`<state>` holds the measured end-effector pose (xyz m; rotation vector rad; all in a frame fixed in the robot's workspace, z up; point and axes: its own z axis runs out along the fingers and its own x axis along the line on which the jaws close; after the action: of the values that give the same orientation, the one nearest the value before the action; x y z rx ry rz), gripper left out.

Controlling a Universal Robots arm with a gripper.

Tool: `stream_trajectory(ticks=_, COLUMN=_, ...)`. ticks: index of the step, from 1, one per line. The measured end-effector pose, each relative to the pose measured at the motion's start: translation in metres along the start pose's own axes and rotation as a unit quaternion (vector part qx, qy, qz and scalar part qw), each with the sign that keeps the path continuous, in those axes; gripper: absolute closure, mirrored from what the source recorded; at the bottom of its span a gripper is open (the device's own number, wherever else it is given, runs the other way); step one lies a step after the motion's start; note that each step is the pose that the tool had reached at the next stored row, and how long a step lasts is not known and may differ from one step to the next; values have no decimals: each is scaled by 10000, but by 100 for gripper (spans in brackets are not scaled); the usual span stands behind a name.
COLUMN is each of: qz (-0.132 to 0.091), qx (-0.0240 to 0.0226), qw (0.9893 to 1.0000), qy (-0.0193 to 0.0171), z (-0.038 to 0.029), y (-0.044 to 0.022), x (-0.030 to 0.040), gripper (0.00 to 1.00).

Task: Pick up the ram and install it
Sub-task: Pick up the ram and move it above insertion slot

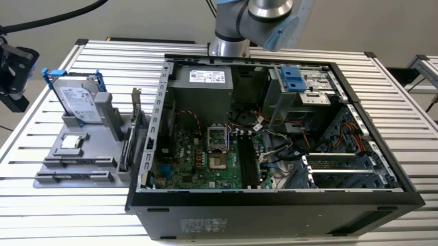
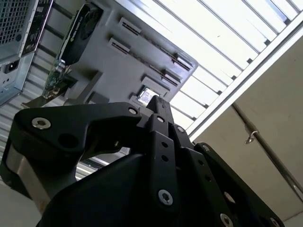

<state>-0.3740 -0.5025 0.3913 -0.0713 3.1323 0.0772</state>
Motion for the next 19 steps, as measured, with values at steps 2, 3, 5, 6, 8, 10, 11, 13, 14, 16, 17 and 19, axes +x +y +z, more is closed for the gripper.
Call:
stream_trajectory(ticks=2, qz=0, qx=0, qw=10000, qy=2, z=0, y=0, x=0, gripper=100)
stream_trajectory(ticks=3, qz=0, qx=0, qw=10000, qy=2, z=0, y=0, x=0, gripper=100)
stream_trajectory(ticks=5, qz=0, qx=0, qw=10000, qy=4, z=0, y=0, x=0, gripper=100)
stream_trajectory(ticks=6, qz=0, qx=0, qw=10000, qy=5, z=-1, y=0, x=0, gripper=100)
stream_trajectory(ticks=8, qz=0, qx=0, qw=10000, qy=6, z=0, y=0, x=0, gripper=100)
stream_trajectory(ticks=10, qz=0, qx=0, qw=10000, qy=8, z=0, y=0, x=0, gripper=100)
stream_trajectory(ticks=11, qz=-10, qx=0, qw=10000, qy=9, z=-1, y=0, x=0, gripper=100)
stream_trajectory(ticks=13, qz=-113, qx=-1, qw=9999, qy=14, z=-1, y=0, x=0, gripper=100)
stream_trajectory(ticks=14, qz=-175, qx=-2, qw=9998, qy=17, z=0, y=0, x=0, gripper=100)
stream_trajectory(ticks=16, qz=-285, qx=-2, qw=9996, qy=22, z=-1, y=1, x=0, gripper=100)
stream_trajectory(ticks=17, qz=-338, qx=-3, qw=9994, qy=25, z=0, y=1, x=0, gripper=100)
stream_trajectory(ticks=19, qz=-446, qx=-4, qw=9990, qy=30, z=0, y=1, x=0, gripper=100)
